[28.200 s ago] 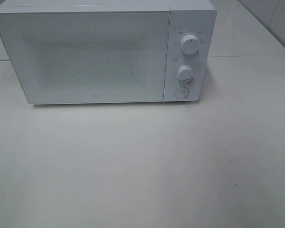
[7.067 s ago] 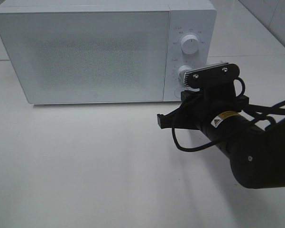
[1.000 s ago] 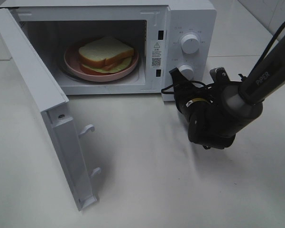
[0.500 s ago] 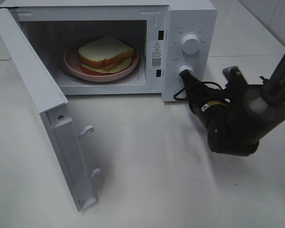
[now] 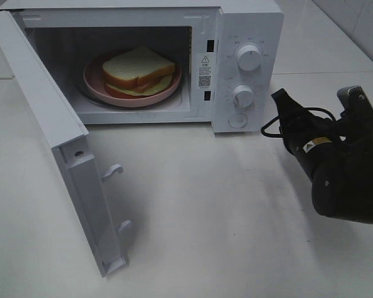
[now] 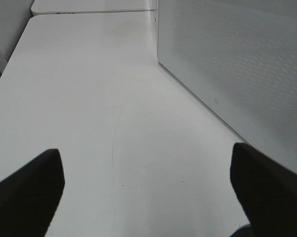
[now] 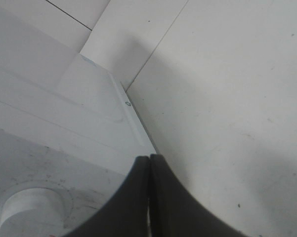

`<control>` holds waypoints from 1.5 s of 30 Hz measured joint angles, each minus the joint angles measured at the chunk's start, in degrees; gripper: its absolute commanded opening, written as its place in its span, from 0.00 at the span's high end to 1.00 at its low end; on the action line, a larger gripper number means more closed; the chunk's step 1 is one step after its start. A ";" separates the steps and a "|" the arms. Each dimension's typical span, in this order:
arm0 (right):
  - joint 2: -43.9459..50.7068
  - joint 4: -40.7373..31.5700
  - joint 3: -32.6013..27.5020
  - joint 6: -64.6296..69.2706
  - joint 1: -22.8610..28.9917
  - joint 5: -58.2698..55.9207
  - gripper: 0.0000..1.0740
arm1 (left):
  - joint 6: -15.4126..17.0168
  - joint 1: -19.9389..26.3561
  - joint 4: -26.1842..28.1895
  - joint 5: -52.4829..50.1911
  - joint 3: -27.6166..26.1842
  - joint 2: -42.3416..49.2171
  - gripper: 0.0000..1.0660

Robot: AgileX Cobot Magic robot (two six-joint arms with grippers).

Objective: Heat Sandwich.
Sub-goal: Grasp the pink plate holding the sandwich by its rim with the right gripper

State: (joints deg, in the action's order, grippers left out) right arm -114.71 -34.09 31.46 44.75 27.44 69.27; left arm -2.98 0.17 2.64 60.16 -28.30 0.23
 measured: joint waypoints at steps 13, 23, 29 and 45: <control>15.30 2.64 -9.45 -11.69 0.00 -0.57 0.98 | 0.00 0.00 0.00 0.00 0.00 0.00 0.21; 33.58 2.01 -8.42 -34.78 0.00 -29.28 0.98 | 0.00 0.00 0.00 0.00 0.00 0.00 0.21; 40.68 1.26 -4.47 -48.76 0.00 -45.84 0.98 | 0.00 0.00 0.00 0.00 0.00 0.00 0.21; 42.86 15.81 12.72 -59.47 0.00 -94.19 0.90 | 0.00 0.00 0.00 0.00 0.00 0.00 0.21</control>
State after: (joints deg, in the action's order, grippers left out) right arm -71.85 -18.28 44.18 -14.73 27.44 -24.92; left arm -2.98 0.17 2.64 60.16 -28.30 0.23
